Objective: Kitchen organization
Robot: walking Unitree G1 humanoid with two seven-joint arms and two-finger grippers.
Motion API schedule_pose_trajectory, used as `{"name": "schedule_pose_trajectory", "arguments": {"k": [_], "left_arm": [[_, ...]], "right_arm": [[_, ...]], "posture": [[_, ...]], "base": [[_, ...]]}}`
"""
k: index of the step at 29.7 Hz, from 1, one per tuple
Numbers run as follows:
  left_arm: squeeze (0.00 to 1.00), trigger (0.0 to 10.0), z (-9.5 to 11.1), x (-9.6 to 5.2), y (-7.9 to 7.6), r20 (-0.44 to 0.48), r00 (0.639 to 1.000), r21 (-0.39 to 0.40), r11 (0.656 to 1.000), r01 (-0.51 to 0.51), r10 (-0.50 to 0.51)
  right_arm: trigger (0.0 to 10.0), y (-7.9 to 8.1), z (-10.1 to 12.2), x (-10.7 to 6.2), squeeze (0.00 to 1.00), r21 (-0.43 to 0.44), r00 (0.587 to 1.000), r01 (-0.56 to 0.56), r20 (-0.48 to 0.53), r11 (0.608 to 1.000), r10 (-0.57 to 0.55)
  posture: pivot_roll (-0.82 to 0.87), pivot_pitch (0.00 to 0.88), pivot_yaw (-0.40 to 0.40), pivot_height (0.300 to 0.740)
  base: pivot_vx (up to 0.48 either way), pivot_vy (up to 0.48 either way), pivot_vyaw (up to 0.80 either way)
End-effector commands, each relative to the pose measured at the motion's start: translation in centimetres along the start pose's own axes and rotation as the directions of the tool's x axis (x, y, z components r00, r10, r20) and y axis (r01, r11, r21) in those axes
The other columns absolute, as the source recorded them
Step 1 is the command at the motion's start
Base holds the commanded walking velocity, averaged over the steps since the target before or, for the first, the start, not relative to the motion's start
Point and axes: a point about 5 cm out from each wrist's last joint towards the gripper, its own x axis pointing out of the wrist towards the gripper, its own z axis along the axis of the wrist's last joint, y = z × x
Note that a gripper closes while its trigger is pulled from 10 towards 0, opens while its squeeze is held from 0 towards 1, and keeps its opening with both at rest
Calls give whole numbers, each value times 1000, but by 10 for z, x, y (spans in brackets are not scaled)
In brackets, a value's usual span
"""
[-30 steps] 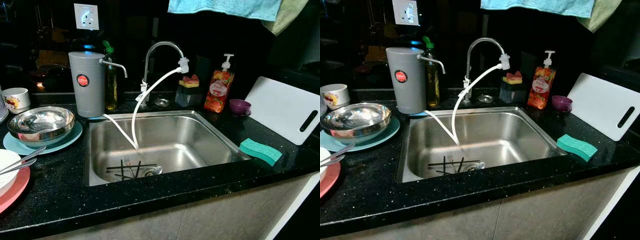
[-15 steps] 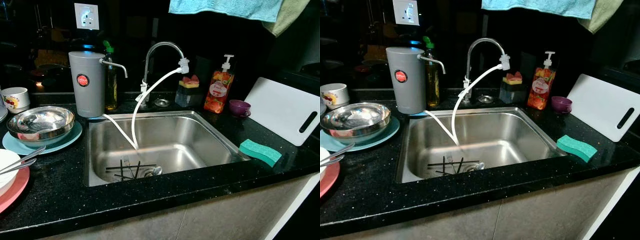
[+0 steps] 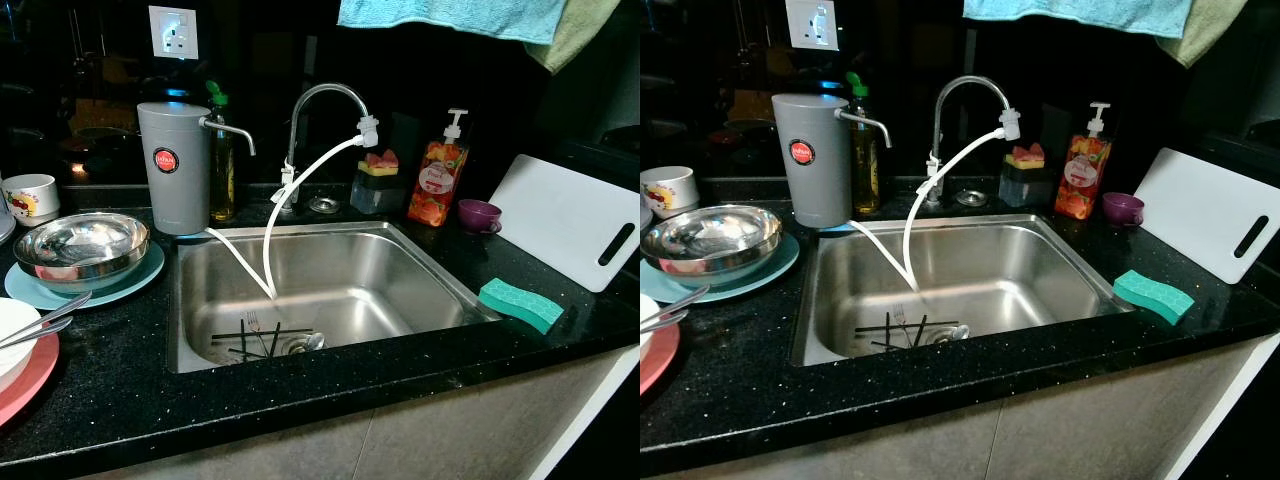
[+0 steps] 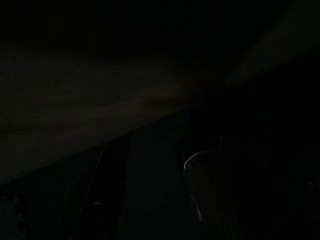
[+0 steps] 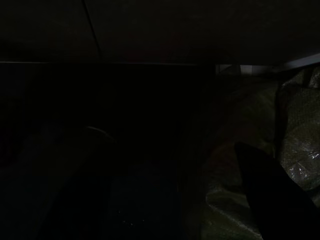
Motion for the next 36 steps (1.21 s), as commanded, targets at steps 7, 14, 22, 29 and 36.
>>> {"name": "schedule_pose_trajectory", "arguments": {"k": [7,14,22,29,36], "left_arm": [[0,10000,2,1,-1,1,1000,-8,1000,-2,2],[0,10000,1,1,2,-3,1000,-6,1000,-4,4],[0,10000,0,1,2,-15,1000,5,1000,-3,3],[0,10000,-1,0,4,-22,1000,1,1000,-9,9],[0,10000,-6,-1,3,-44,999,1,1000,-7,7]], "right_arm": [[10000,-2,-2,0,0,1,1000,3,-16,1000,-3],[10000,-1,-1,0,0,4,1000,6,-18,1000,-6],[10000,0,-6,-1,0,12,999,9,-34,1000,-9],[10000,1,-7,-1,0,5,999,4,-37,1000,-4],[10000,0,-7,-1,0,3,999,9,-38,1000,-8]], "posture": [[131,0,-123,740],[127,0,-118,740],[131,0,-114,740],[132,0,-116,740],[133,0,-112,740]], "base": [[0,0,0],[0,0,0],[0,0,0],[0,0,0],[0,0,0]]}}
